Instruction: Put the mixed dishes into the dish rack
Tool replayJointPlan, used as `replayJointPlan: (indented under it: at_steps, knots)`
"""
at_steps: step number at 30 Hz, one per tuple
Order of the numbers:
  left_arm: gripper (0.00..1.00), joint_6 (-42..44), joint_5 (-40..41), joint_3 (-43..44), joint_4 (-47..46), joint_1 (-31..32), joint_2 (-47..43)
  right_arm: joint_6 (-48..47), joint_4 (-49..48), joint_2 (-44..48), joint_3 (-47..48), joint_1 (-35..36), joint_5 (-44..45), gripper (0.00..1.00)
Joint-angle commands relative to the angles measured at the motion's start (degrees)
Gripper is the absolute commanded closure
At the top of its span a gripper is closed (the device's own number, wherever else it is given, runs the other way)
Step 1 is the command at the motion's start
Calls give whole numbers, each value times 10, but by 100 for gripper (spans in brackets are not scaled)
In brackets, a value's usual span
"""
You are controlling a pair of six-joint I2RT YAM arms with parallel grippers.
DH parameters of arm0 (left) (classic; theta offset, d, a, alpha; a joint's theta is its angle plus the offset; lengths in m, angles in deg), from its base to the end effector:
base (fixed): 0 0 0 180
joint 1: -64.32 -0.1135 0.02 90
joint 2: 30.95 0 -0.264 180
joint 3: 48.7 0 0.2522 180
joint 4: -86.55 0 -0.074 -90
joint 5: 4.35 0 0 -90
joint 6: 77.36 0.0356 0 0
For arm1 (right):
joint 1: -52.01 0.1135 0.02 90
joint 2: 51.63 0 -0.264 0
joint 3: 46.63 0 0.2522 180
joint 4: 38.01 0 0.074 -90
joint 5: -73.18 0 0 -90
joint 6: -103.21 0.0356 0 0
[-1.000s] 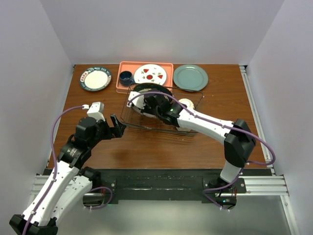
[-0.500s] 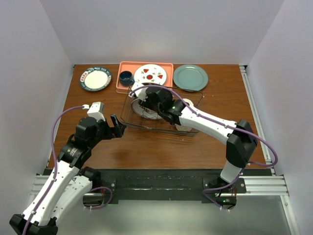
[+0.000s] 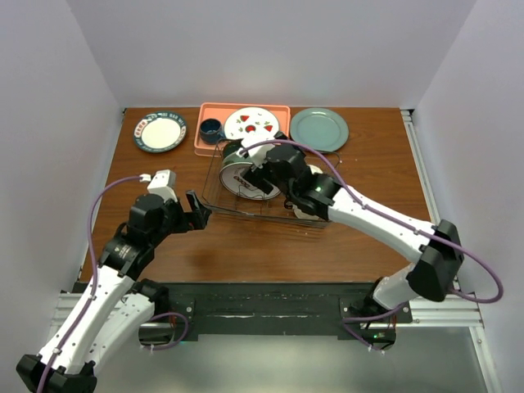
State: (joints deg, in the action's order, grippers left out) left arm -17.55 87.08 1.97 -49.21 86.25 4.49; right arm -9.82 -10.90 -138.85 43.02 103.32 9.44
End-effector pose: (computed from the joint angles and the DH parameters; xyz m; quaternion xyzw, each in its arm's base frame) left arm 0.1340 -0.0530 0.2797 -0.0684 0.8589 -0.2133 0.4606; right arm 0.2345 0.2676 0.3437 -0.3977 0.7274 -0.0571 0.5563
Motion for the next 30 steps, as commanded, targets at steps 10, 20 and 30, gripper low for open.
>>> replayJointPlan:
  at_steps: [10, 20, 30]
  knots:
    - [0, -132, 125, 112, -60, -48, 208, 300, 35, 190, -52, -2, 23, 1]
    - [0, -224, 5, 188, -221, -239, 409, 427, 57, 253, -85, -2, 60, 1]
    - [0, -294, 3, 258, -338, -290, 610, 478, 12, 260, -150, -2, 42, 2]
